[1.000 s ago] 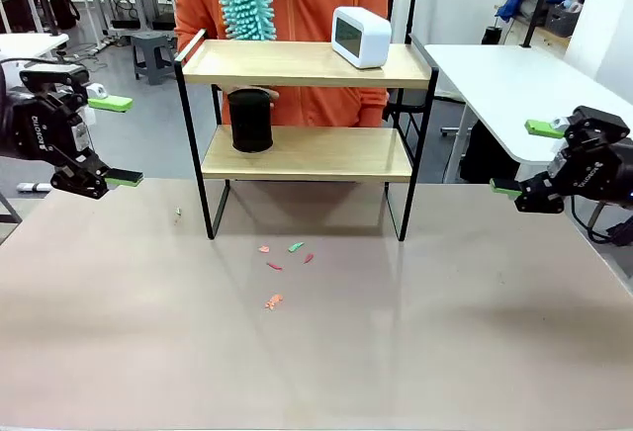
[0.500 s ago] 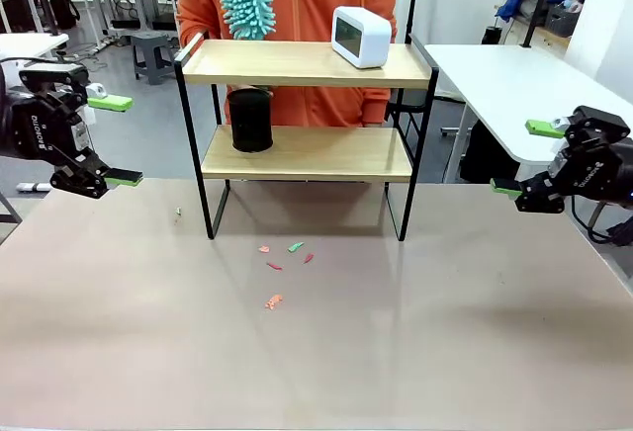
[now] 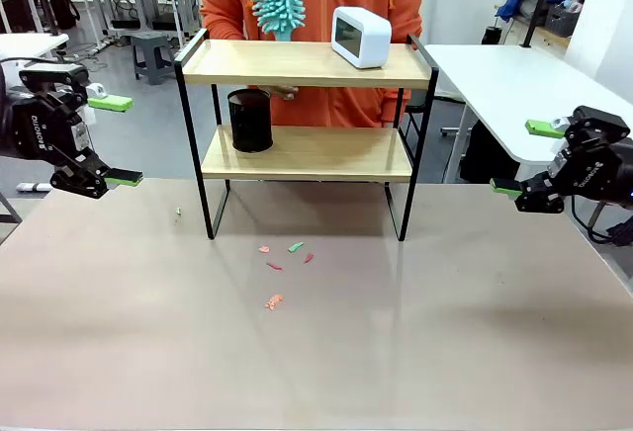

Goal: Clean the shelf.
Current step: Hand the Duster back to the human.

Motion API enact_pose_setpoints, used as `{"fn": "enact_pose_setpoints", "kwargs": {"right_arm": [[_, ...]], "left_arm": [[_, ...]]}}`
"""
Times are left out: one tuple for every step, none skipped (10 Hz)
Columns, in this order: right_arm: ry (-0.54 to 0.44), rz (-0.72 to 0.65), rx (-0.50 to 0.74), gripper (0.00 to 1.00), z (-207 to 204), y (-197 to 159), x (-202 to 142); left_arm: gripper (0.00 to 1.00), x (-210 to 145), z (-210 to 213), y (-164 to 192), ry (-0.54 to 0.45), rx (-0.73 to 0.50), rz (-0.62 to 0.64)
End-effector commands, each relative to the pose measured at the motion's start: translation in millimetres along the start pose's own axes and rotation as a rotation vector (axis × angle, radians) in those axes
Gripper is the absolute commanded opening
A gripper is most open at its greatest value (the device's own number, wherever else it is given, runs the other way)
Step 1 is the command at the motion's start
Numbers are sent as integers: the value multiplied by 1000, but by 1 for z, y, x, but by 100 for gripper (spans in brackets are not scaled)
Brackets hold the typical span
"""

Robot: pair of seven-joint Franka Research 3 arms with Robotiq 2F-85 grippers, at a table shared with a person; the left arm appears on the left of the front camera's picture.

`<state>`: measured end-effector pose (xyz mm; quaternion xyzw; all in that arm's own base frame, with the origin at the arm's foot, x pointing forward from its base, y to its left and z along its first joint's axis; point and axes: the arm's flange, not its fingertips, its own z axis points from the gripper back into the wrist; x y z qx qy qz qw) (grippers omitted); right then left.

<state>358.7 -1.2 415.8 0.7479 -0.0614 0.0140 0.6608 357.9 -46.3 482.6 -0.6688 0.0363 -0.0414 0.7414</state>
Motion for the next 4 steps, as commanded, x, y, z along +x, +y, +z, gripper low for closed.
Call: {"fn": "enact_pose_setpoints", "kwargs": {"right_arm": [[10, 22, 3, 100, 4, 1, -1], [10, 22, 3, 100, 4, 1, -1], [10, 22, 3, 100, 4, 1, -1], [10, 22, 3, 100, 4, 1, -1]], "left_arm": [[100, -4, 1, -2, 5, 0, 9], [100, -4, 1, -2, 5, 0, 9], [100, -4, 1, -2, 5, 0, 9], [100, -4, 1, -2, 5, 0, 9]]}}
